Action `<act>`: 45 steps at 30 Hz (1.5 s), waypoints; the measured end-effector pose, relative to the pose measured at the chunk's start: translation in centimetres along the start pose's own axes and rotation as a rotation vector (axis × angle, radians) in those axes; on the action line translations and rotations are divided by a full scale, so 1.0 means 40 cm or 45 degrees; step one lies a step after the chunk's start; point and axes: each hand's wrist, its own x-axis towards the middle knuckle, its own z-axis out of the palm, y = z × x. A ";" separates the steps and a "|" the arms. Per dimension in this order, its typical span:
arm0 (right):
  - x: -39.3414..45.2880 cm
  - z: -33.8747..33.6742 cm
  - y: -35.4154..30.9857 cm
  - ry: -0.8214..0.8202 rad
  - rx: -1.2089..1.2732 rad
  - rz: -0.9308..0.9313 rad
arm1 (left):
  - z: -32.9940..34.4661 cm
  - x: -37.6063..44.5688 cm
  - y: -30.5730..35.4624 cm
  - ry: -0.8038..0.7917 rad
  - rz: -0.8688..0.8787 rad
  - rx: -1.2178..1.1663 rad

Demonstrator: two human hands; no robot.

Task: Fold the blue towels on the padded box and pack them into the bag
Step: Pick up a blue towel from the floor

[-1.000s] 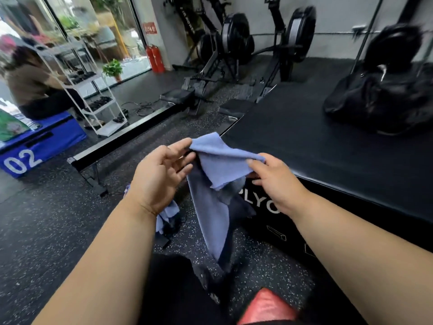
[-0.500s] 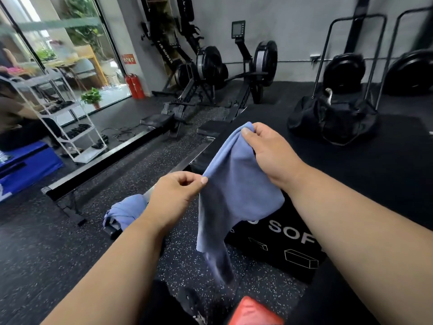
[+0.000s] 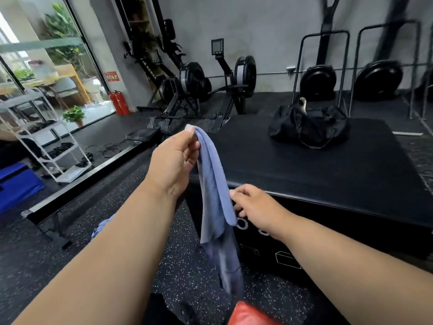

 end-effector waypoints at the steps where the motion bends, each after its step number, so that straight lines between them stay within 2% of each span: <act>1: -0.011 0.011 0.010 -0.048 0.011 0.025 | 0.016 -0.003 0.011 -0.017 0.008 -0.025; 4: -0.040 0.014 0.017 -0.160 0.230 0.098 | 0.049 -0.019 0.040 -0.064 0.016 -0.063; 9: -0.042 -0.001 0.010 -0.178 0.429 0.021 | 0.073 -0.026 0.068 -0.094 0.039 -0.108; 13: -0.007 -0.001 0.033 -0.079 0.313 0.005 | 0.076 -0.018 0.076 -0.069 0.036 -0.128; 18: 0.000 -0.014 0.016 0.065 0.425 0.021 | 0.066 -0.001 0.075 -0.018 0.026 -0.158; 23: 0.002 -0.020 0.015 0.062 0.513 0.078 | 0.065 0.014 0.064 -0.001 0.017 -0.181; 27: -0.002 -0.021 0.014 0.110 0.525 0.032 | 0.068 0.014 0.052 -0.012 0.010 -0.179; 35: -0.002 -0.119 -0.040 0.275 0.550 -0.206 | 0.056 0.069 -0.012 0.064 -0.013 0.028; 42: 0.020 -0.191 -0.140 0.199 0.579 -0.280 | 0.070 0.084 -0.115 -0.120 -0.217 0.272; 45: 0.034 -0.215 -0.160 0.167 0.538 -0.257 | 0.095 0.053 -0.170 -0.200 -0.126 0.481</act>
